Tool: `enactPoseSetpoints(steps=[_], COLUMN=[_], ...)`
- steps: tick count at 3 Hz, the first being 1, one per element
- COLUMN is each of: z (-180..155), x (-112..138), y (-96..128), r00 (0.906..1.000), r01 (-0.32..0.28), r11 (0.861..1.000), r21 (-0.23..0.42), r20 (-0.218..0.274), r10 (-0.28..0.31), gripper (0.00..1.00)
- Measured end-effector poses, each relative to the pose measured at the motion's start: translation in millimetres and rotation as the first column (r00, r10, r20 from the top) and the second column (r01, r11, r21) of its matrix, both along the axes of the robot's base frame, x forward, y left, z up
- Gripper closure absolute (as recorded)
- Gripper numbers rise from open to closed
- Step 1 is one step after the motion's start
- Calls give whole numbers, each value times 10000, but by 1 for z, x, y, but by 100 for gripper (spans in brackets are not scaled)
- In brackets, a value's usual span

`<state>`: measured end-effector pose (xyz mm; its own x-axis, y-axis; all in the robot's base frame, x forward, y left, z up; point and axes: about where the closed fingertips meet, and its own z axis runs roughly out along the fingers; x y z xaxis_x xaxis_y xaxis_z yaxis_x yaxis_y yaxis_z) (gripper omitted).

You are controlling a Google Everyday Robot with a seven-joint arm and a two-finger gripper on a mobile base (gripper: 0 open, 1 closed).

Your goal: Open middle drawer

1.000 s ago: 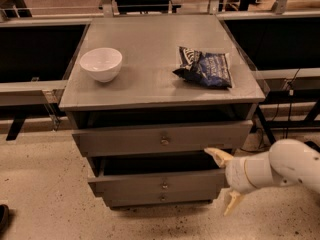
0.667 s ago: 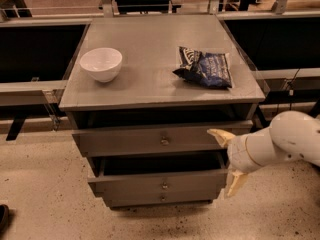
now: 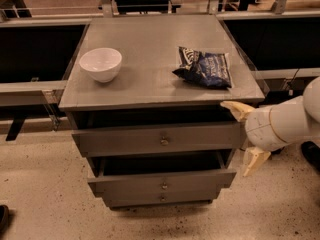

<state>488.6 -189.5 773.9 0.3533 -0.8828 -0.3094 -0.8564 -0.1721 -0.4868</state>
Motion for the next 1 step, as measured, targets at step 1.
enactPoseSetpoints(steps=[1], z=[9], x=[-2], y=[-2], r00=[9999], r01=[14], r11=[10000], r21=[-76], r20=[126], r10=[-13], gripper=[0])
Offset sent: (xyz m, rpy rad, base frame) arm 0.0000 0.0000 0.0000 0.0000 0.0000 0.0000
